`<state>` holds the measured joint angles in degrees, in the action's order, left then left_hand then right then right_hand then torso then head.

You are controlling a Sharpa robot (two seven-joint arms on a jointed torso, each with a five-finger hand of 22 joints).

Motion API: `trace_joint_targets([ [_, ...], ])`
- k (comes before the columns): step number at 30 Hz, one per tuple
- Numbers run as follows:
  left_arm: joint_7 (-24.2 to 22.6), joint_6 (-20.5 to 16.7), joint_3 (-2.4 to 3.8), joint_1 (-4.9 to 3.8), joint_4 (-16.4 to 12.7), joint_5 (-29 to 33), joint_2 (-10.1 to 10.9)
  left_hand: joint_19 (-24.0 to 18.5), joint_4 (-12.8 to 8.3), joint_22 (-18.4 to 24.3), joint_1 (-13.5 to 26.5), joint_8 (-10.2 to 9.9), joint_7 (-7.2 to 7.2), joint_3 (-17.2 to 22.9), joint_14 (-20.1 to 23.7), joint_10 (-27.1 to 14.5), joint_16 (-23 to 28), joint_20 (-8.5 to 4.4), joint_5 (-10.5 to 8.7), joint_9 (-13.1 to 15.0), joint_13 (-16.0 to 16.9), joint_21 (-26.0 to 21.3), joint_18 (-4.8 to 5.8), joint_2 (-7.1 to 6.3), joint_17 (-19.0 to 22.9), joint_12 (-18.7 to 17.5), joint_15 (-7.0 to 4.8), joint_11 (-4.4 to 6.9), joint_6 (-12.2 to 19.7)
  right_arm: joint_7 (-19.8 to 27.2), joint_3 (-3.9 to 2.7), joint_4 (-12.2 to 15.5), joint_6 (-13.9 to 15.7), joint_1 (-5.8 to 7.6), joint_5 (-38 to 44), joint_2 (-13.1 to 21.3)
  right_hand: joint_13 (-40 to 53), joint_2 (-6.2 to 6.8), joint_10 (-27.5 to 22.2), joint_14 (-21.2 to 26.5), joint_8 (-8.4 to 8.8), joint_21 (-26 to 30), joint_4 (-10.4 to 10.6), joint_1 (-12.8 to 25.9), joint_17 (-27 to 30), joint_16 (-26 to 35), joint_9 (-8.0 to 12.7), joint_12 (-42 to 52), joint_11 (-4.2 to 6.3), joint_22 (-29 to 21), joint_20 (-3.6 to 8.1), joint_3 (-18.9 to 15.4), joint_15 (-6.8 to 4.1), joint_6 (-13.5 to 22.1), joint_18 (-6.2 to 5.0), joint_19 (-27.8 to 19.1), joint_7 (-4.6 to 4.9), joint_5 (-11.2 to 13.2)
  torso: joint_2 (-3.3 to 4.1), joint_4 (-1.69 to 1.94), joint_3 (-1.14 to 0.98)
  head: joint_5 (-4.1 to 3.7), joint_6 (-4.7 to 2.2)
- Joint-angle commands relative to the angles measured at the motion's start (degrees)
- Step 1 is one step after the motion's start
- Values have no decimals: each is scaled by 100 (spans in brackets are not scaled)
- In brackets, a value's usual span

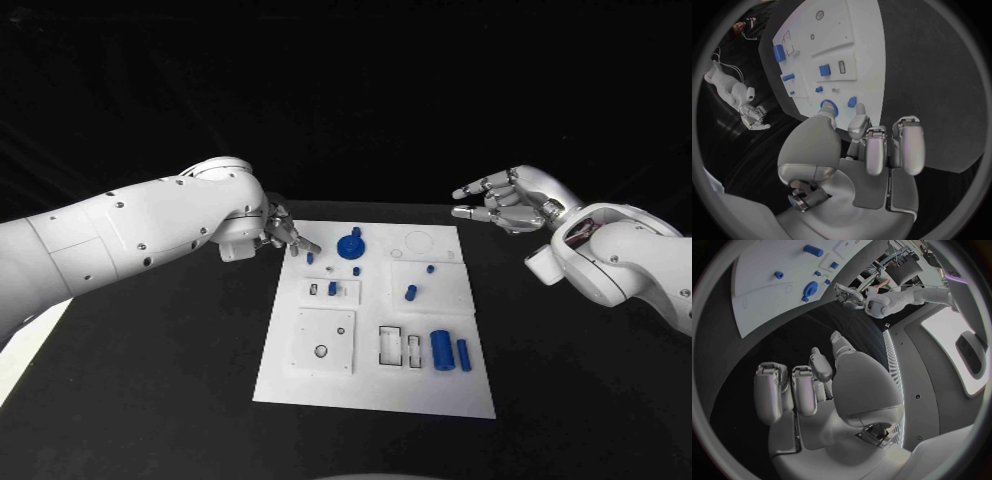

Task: Assemble the parts on the task board

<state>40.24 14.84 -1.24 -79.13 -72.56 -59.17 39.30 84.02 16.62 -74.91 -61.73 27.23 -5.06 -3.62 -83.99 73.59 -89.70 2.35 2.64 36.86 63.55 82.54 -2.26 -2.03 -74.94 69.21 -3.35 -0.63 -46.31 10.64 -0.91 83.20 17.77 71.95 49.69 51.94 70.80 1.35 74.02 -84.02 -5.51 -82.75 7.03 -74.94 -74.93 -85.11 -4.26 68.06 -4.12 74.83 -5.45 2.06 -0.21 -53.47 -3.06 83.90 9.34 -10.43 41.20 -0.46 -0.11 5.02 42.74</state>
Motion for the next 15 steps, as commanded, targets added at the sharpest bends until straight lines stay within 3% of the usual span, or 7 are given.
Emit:
trace_joint_targets([
  [1, 258, 387, -21, -8, 363, -47, -210, 169, -1, -302, 37, -36, 0, -93, -601, 19, -30, 51, 7, -81, 15, -8, -28, 85, -1506, 20, 24, -10, -118, 11, 0, -11, -40, -3, 5, -23, -3, -40, -40, -462, -25, 25, -4, 35, -1049, 38, -8, -24, 0, -9, -2, -17, -18, -23, -4, -30, -24, -17, 6, -15, 10, 40, -21],
  [8, 67, 385, -59, 21, 889, -157, -512, 185, 5, -341, 72, 4, 39, -267, -601, 66, -30, 37, 7, -186, 61, 14, -23, 180, -1506, 75, 0, 23, -348, 19, 1, -23, -44, -8, 5, -41, -4, -44, -40, -462, -26, 26, 1, 37, -1051, 36, -8, -24, 0, -10, -2, -23, -18, -23, -4, -30, -24, -20, 29, -41, 18, 65, -26],
  [15, -76, 237, -67, 32, 1103, -182, -652, 206, 6, -393, 96, 25, 55, -347, -601, 116, -30, 27, 6, -216, 124, 47, -12, 203, -1506, 133, -12, 37, -414, 24, 2, -47, -51, -10, 5, -67, -4, -44, -40, -462, -26, 26, 1, 37, -1051, 36, -8, -24, 0, -10, -2, -23, -18, -23, -4, -30, -24, -20, 39, -43, 26, 82, -41],
])
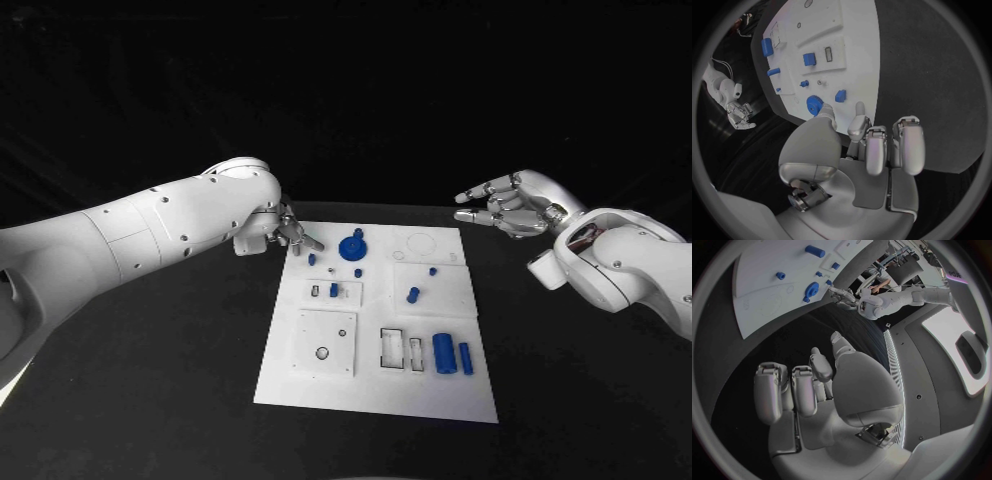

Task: Assemble the parts on the task board

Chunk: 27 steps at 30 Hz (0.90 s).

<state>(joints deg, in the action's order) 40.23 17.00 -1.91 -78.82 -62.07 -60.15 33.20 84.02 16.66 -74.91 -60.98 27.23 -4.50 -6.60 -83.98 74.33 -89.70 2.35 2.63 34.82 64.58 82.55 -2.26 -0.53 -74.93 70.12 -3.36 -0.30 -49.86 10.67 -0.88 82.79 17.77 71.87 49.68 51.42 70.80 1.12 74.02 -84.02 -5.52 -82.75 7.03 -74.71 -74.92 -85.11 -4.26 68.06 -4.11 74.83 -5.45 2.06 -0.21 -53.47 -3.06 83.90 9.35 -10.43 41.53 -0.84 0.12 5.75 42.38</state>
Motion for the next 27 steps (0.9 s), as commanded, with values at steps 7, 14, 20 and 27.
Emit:
trace_joint_targets([
  [7, -102, 143, -11, 5, 207, -157, -156, 216, -28, -416, -97, 66, 28, -117, -602, 72, -30, 10, 8, -43, 51, 58, -8, 77, -1507, 74, -31, 29, -149, 24, -1, -11, -60, -3, 6, -37, -4, -21, -40, -462, -26, 26, 1, 14, -1052, 36, -8, -24, 0, -10, -1, -23, -18, -23, -4, -30, -24, -20, 5, -3, 3, 20, 17],
  [14, -145, 264, -36, 29, 221, -192, -206, 224, -35, -437, -239, 155, 73, -159, -602, 108, -30, -14, 9, -41, 92, 70, -4, 137, -1507, 113, -60, 66, -280, 24, -1, -14, -68, -4, 6, -41, -4, -21, -40, -462, -26, 26, 1, 14, -1052, 36, -8, -24, 0, -10, -1, -23, -18, -23, -4, -30, -24, -20, 2, -3, 0, 10, 35],
  [20, -194, 231, -39, 34, 168, -198, -199, 235, -27, -465, -277, 220, 100, -197, -602, 134, -30, -32, 9, -19, 120, 85, 1, 168, -1507, 139, -80, 89, -340, 25, -1, -21, -72, -4, 6, -53, -4, -21, -40, -462, -26, 26, 1, 14, -1052, 36, -8, -24, 0, -10, -1, -23, -18, -23, -4, -30, -24, -20, -4, -1, -7, 9, 30],
  [27, -212, 194, -39, 35, 157, -200, -192, 236, -28, -467, -284, 230, 103, -202, -602, 138, -30, -34, 9, -15, 124, 87, 1, 173, -1507, 143, -82, 92, -346, 22, -1, -34, -80, -4, 6, -63, -4, -21, -40, -462, -26, 26, 1, 14, -1052, 36, -8, -24, 0, -10, -1, -23, -18, -23, -4, -30, -24, -20, -4, -1, -6, 10, 36],
])
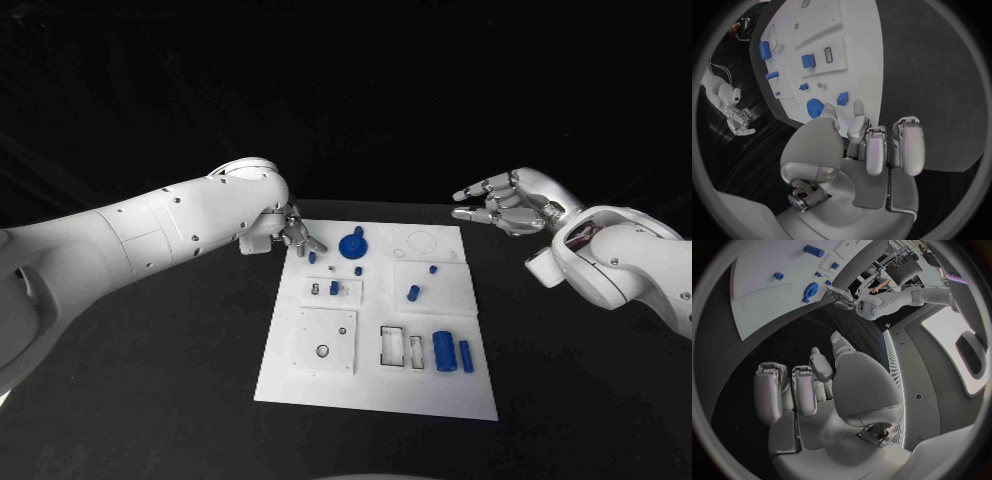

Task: Assemble the parts on the task board

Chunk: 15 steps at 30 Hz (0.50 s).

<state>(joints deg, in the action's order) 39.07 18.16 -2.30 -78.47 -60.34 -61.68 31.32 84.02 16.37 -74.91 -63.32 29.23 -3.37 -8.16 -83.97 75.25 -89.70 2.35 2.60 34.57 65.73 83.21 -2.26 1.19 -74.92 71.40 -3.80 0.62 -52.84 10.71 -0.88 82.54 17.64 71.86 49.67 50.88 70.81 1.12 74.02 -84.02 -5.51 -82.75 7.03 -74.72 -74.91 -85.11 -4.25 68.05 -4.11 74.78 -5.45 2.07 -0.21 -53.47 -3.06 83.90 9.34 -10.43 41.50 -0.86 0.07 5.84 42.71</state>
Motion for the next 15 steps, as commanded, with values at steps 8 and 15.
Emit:
trace_joint_targets([
  [8, -121, 105, 0, 1, -67, -47, 5, 242, -20, -485, -128, 69, 2, -55, -603, 59, -30, -47, 13, 26, 18, 32, 5, 29, -1508, 25, -52, 12, -61, 18, -1, -22, -80, -4, 7, -24, -5, -21, -40, -462, -26, 26, 2, 15, -1053, 36, -9, -24, 0, -5, -1, -24, -18, -23, -4, -30, -24, -20, 2, -1, 2, 7, 4],
  [15, -110, 179, 0, 1, -100, -47, 21, 246, -75, -497, -325, 123, 16, -6, -603, 68, -30, -64, 14, 50, 21, 37, 7, 101, -1508, 30, -67, 26, -61, 15, -1, -27, -89, -5, 7, -29, -4, -35, -36, -462, -30, 26, 11, 14, -1050, 40, -9, -21, 1, -3, -1, -33, -19, -23, -4, -29, -26, -28, 2, 4, 2, 10, 12],
])
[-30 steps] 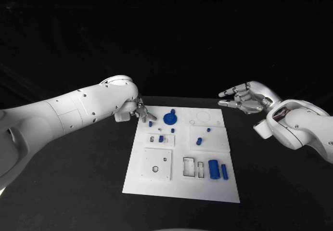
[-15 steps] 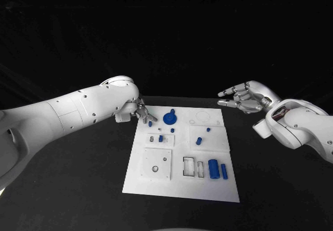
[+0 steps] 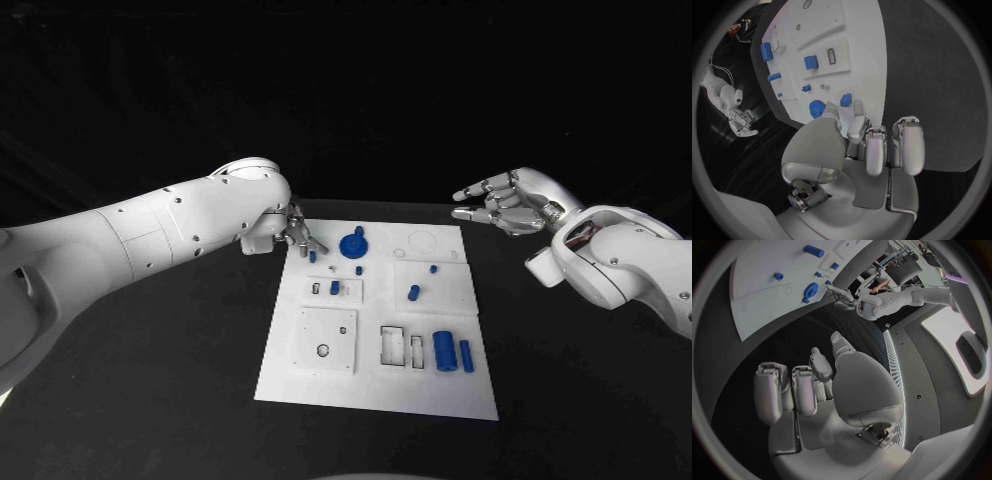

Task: Assemble the parts on the task board

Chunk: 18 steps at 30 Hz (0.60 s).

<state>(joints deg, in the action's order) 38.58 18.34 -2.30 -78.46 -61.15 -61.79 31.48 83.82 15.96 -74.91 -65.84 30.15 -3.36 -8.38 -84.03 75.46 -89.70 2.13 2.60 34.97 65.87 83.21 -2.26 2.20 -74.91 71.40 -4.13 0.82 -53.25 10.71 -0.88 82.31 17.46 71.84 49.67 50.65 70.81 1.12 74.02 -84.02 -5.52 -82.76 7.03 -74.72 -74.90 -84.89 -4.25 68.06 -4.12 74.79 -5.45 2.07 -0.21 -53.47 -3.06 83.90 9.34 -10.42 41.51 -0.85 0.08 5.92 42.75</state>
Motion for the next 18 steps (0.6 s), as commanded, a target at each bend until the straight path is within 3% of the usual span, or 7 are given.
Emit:
trace_joint_targets([
  [1, -60, 172, 0, 0, -26, -36, 10, 267, -50, -500, -140, 57, 22, 54, -597, 50, -30, -47, 14, 25, 9, 38, 8, 30, -1509, 32, -38, 11, -27, 14, -1, -7, -73, -3, 7, -8, -4, -35, -36, -462, -30, 26, 11, 14, -1051, 18, -9, -21, 1, -3, -1, -33, -19, -23, -4, -29, -26, -28, -1, 3, 2, 3, 10],
  [18, -94, 133, 0, 1, -67, 17, 40, 272, -74, -516, -283, 167, 45, 160, -597, 63, -30, -62, 15, 98, 18, 45, 11, 74, -1509, 41, -54, 31, -50, 10, 0, -27, -91, -12, 7, -33, -2, -39, -34, -463, -31, 26, 11, 11, -1053, 15, -9, -18, 2, -4, -1, -34, -19, -23, -4, -29, -26, -29, 1, 1, -1, 11, 26],
])
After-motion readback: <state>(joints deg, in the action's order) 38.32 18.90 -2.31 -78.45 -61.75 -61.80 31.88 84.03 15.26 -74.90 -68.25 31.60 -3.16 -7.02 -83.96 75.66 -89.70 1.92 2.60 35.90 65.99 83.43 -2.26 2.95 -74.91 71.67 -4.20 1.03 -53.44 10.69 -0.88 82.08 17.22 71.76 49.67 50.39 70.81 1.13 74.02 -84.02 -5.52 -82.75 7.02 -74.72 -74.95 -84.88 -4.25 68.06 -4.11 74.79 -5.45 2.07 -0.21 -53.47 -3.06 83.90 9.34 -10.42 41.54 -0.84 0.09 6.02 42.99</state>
